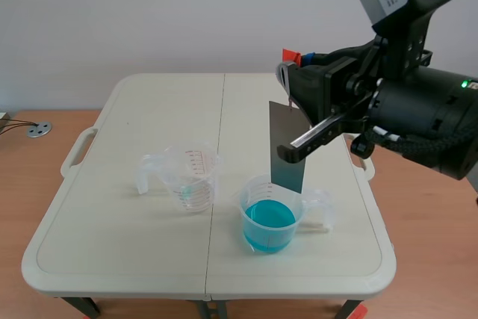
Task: Hold the metal plate by the orange handle, dip it into the blue solution, take it out and point at it, then put the plate back in the beaker on the left.
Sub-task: 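Raise the plate and point at it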
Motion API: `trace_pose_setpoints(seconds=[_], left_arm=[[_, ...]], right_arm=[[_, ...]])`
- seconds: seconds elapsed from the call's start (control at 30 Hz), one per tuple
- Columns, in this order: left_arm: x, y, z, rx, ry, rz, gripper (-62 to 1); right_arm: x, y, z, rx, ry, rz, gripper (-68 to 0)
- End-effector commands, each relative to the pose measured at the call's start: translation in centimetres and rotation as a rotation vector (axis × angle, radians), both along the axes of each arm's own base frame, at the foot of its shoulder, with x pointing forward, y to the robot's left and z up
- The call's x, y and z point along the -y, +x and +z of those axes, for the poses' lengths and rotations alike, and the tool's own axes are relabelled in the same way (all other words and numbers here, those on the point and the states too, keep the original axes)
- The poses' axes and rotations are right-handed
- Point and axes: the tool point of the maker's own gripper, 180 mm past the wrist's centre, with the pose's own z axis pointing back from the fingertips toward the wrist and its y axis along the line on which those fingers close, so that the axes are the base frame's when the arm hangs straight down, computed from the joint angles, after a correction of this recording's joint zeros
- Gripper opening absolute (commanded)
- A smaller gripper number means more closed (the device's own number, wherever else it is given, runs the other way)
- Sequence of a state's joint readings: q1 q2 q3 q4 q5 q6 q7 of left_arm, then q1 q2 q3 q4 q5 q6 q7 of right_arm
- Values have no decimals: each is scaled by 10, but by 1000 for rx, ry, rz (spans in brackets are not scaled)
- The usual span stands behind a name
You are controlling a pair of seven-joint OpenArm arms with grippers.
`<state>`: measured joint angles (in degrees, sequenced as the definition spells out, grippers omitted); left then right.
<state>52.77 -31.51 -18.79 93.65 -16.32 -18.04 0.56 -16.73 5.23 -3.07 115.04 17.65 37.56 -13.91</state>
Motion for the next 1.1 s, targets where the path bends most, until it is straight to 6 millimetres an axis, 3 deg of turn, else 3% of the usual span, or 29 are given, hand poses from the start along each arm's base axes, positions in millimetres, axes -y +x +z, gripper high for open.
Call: trace_pose_setpoints(seconds=[0.0,0.4,0.67,1.07], left_arm=[[7,10,8,36,-25,-21,-593],[53,57,27,126,-94,-207,-593],[90,88,37,179,-118,-298,-593],[153,110,49,216,-167,-465,-593]], right_arm=[[-3,-1,21,58,27,12,-662],[-7,-8,50,130,34,27,-662],[-9,-12,57,121,66,43,-662],[-12,-16,64,120,89,58,-662]])
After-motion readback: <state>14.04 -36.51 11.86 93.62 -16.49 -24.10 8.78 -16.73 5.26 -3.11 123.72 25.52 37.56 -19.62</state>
